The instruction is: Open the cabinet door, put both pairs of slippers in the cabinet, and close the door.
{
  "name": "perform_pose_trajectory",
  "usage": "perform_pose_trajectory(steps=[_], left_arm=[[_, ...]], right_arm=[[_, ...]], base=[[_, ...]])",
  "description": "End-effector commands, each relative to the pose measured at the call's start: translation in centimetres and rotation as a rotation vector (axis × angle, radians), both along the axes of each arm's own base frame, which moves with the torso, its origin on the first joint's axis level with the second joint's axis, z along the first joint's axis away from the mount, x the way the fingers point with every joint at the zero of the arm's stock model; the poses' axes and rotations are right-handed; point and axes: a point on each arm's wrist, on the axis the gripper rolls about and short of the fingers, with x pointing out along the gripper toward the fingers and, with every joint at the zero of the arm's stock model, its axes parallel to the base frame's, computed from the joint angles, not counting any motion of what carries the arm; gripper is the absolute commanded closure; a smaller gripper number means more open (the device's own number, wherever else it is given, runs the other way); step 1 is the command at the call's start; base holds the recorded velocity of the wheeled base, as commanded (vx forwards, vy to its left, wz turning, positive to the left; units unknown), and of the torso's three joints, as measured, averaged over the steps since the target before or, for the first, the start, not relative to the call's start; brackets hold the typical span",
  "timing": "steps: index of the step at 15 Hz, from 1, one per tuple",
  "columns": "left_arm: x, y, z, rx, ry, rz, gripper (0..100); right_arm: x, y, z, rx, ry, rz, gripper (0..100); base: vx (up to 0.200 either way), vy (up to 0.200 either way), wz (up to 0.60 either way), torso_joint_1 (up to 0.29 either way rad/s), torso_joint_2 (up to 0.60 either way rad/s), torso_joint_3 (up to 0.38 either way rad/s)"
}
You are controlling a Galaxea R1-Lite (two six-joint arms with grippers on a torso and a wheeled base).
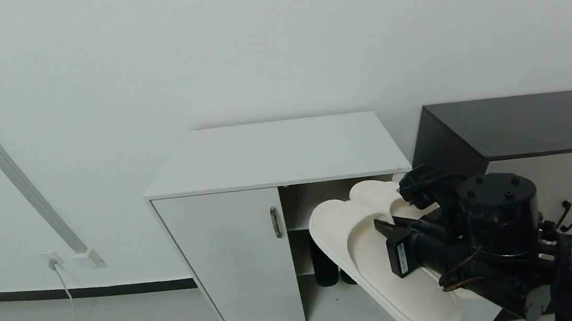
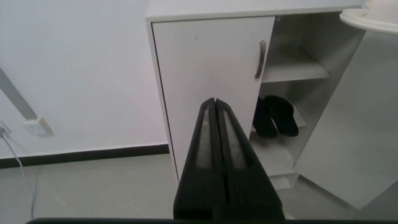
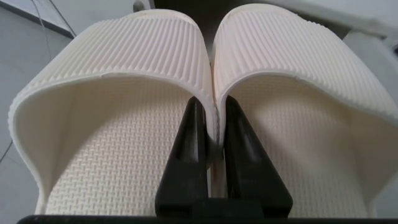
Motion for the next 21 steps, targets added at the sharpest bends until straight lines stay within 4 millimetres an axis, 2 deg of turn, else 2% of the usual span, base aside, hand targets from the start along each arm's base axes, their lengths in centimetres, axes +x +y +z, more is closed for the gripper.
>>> perform_pose_trajectory(steps=[1,12,21], left_arm=[[0.0,0.0,0.0,0.0,0.002,0.0,100],[0.0,0.0,0.0,0.0,0.002,0.0,100],[0.0,0.0,0.0,0.0,0.002,0.0,100]], right_arm=[[-0.2,0.0,-0.3,-0.007,0.006,0.007,100],[-0.8,-0.1,-1.0,0.002,-0.012,0.061,100],[-0.9,0.2,-1.4,-0.016,-0.011,0.073,100]], base=[[0.0,0.0,0.0,-0.232,0.55,0.31],[0.0,0.0,0.0,-0.207,0.53,0.323],[0.0,0.0,0.0,-0.132,0.47,0.333]])
